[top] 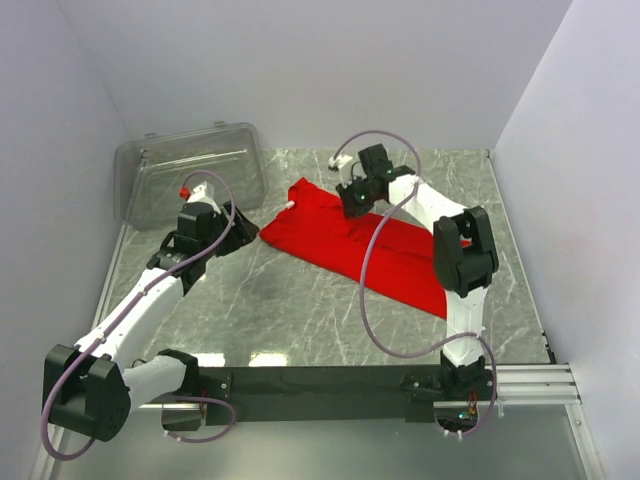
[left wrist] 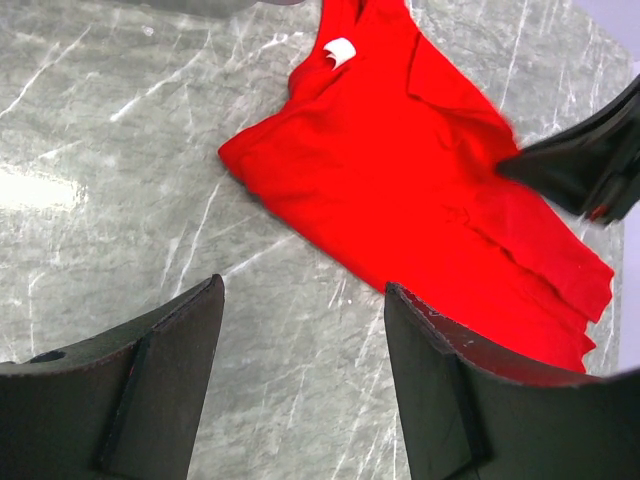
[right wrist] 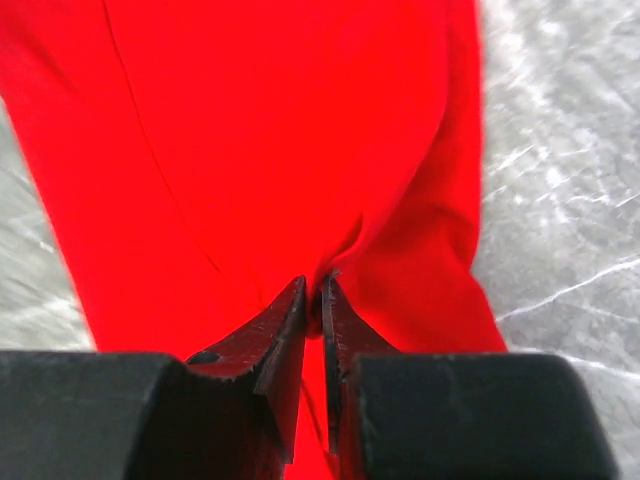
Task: Fold and stack the t-shirts
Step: Fold the tshirt
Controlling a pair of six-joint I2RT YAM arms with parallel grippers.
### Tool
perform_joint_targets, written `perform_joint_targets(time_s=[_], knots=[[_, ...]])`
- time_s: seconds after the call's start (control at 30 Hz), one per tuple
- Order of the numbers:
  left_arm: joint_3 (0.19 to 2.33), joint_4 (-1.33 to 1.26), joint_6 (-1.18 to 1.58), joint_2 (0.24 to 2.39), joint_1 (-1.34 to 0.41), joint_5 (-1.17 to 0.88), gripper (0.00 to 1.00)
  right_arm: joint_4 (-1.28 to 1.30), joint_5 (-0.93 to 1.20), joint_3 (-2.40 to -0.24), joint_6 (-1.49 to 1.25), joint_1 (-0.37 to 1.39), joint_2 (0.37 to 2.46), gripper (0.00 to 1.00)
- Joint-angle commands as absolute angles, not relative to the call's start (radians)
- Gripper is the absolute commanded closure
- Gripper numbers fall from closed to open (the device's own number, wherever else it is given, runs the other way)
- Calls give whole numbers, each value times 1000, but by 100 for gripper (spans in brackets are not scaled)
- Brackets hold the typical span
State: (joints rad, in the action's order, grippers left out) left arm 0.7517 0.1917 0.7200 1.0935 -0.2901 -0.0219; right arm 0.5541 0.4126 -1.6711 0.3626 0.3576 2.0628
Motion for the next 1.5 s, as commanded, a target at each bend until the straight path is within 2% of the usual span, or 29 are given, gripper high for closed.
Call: perform_joint_targets(time_s=[0.0,0.2,0.37,0.53,0.77,0.8,0.97,1.03,1.17,1.33,1.47], knots=[[752,146,721,1095,-288,-40,30,468,284,-1559,504,408,1974,82],[750,127,719,1112,-288,-54,30,388,200,-1381,667,465,1873,82],[750,100,727,1140,-288,-75,30,354,154,-1336,718,486,1844,81],[770,8,756,1201,-288,-182,30,370,150,-1425,611,479,1899,81],[908,-129,830,1440,-298,-354,32,521,207,-1636,448,396,2014,79],[932,-126,833,1468,-302,-360,33,531,209,-1647,436,388,2029,78],[1125,-76,822,1647,-348,-380,34,572,268,-1625,465,356,2022,57],[1193,-14,786,1724,-367,-362,36,560,304,-1592,479,330,1977,51],[1353,201,660,1802,-426,-159,37,577,418,-1549,518,287,1911,48],[1336,296,520,1802,-436,-26,37,627,566,-1525,577,256,1859,48],[1324,340,459,1802,-436,47,37,620,574,-1491,552,235,1827,48]])
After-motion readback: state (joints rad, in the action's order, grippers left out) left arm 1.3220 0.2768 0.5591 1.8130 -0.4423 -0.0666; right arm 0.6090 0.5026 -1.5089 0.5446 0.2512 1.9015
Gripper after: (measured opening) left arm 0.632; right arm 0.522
